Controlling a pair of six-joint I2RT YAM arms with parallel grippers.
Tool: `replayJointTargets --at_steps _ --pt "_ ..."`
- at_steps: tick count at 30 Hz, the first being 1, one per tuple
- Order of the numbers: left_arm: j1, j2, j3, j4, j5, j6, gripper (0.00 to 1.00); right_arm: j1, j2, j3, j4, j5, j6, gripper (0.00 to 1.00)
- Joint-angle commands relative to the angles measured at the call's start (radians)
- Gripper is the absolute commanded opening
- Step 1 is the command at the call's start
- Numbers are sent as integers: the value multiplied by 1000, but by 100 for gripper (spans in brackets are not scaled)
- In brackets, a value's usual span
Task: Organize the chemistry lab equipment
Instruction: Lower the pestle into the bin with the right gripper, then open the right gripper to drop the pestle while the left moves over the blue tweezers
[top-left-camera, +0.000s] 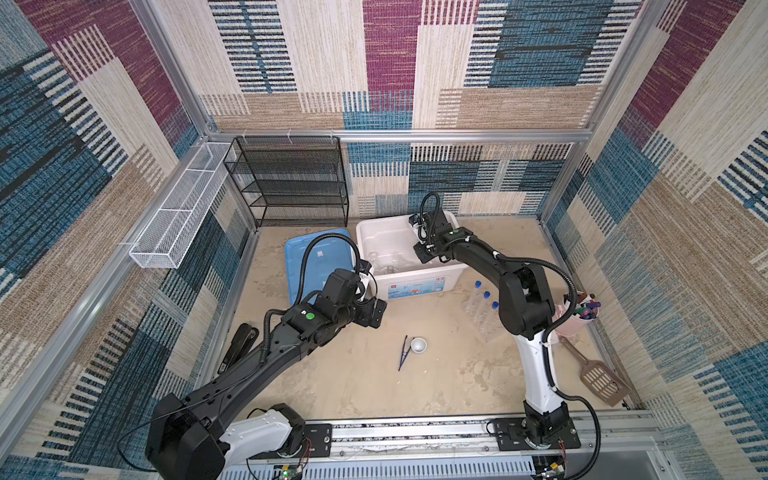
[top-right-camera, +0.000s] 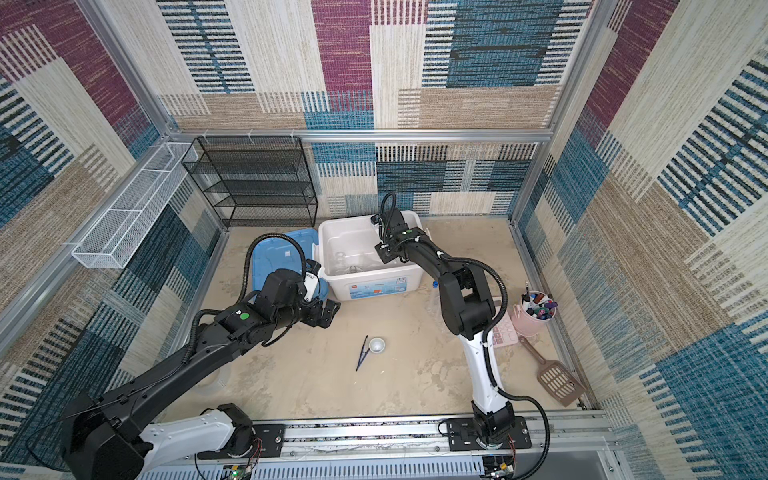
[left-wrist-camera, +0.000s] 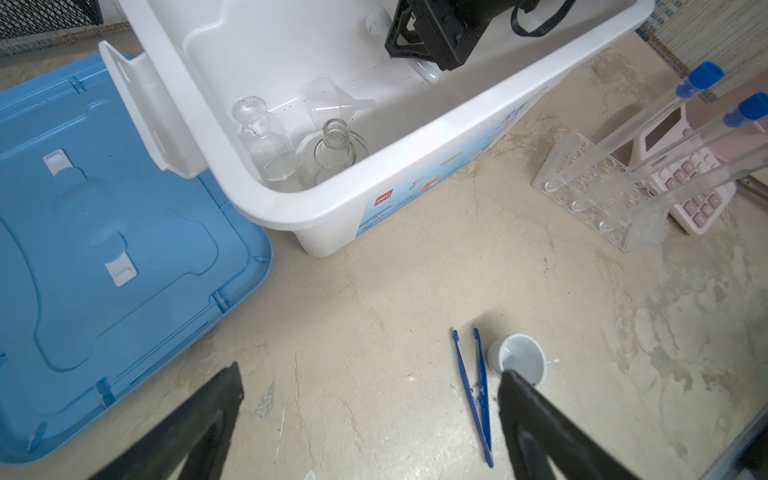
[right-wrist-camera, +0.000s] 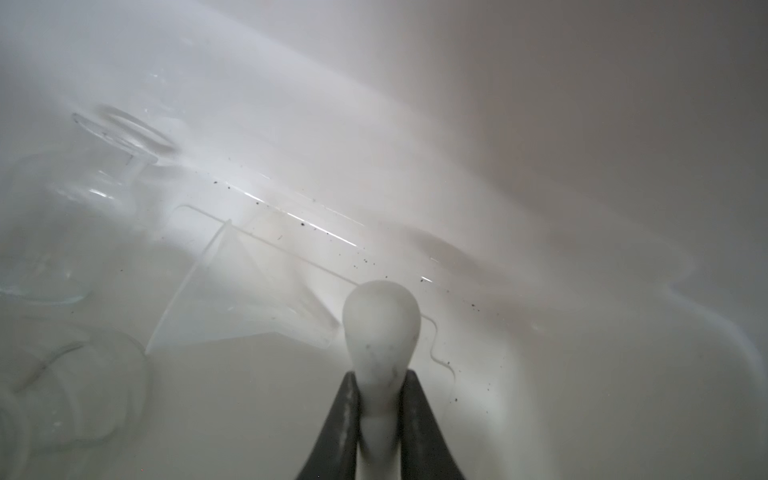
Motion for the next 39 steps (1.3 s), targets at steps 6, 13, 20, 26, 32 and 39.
replayJointTargets --at_steps 6,13,20,26,32,39 --pt "-19 14 16 -10 -33 -2 98 -10 43 45 -39 -61 9 16" --pt "-27 35 29 -25 -44 -5 98 -14 50 52 -51 -80 14 19" --pt "-45 34 27 -26 -59 -7 98 -18 62 83 -76 -86 13 20" --pt "-63 39 25 -33 -72 -6 98 -22 70 85 -90 -90 16 23" --pt "-85 53 30 -46 -71 6 98 -24 51 84 -81 -86 19 31" --pt "-151 94 35 -67 -56 22 98 -24 0 79 -61 -95 42 49"
